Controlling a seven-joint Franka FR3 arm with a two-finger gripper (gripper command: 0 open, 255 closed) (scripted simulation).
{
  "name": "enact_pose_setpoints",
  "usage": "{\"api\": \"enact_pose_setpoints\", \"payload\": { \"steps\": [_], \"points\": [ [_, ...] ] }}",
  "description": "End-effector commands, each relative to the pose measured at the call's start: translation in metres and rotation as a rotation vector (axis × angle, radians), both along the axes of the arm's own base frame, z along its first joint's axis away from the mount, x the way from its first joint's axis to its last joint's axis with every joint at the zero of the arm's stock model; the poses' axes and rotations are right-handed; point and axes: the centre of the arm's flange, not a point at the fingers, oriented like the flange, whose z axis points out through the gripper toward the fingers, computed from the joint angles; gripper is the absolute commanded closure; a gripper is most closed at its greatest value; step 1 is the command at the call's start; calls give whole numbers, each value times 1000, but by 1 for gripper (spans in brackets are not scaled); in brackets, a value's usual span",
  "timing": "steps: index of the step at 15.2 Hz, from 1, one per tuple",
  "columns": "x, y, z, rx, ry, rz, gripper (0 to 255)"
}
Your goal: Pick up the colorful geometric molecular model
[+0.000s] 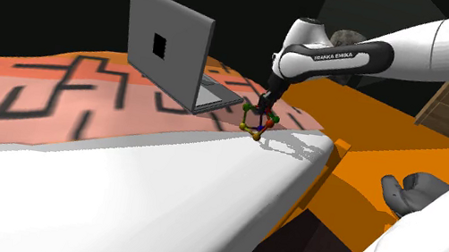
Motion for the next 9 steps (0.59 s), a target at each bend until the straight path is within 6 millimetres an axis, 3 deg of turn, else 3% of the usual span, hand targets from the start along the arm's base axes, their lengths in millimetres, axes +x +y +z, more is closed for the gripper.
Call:
{"api": "enact_pose_setpoints", "payload": {
  "steps": [1, 9],
  "points": [
    [0, 1, 3, 1, 5, 2, 255],
    [0, 1, 46, 1, 5, 2, 255]
  ]
}}
